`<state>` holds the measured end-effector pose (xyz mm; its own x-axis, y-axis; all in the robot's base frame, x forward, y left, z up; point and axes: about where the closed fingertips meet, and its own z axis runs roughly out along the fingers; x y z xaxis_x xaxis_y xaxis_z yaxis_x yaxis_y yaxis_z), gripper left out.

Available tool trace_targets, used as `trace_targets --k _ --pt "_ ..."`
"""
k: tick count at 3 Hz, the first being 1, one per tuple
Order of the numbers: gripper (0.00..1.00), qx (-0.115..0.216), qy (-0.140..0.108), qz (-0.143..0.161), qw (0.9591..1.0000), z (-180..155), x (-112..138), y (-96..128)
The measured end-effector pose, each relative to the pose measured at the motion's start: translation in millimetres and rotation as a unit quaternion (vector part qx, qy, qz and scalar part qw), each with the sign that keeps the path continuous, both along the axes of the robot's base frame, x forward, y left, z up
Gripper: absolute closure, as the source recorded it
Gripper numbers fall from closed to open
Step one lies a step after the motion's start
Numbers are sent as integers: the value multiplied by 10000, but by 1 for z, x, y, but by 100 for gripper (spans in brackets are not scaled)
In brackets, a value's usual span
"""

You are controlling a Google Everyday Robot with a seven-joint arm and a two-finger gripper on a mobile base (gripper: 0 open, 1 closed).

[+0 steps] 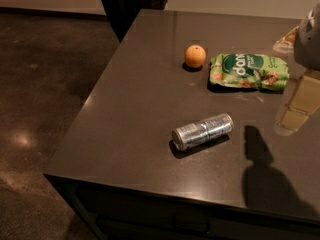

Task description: Place redbull can upright

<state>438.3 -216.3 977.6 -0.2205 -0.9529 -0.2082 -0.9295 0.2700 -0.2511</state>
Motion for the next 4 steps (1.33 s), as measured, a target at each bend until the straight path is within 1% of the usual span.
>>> trace_targets --k 1,2,3,4 --pt "0 0 -1 0 10000 0 0 0" --pt "0 64 106 182 9998 0 5 6" --pt "0 133 236 763 9967 -10 14 30" --pt "0 119 303 1503 9881 -28 22 59"
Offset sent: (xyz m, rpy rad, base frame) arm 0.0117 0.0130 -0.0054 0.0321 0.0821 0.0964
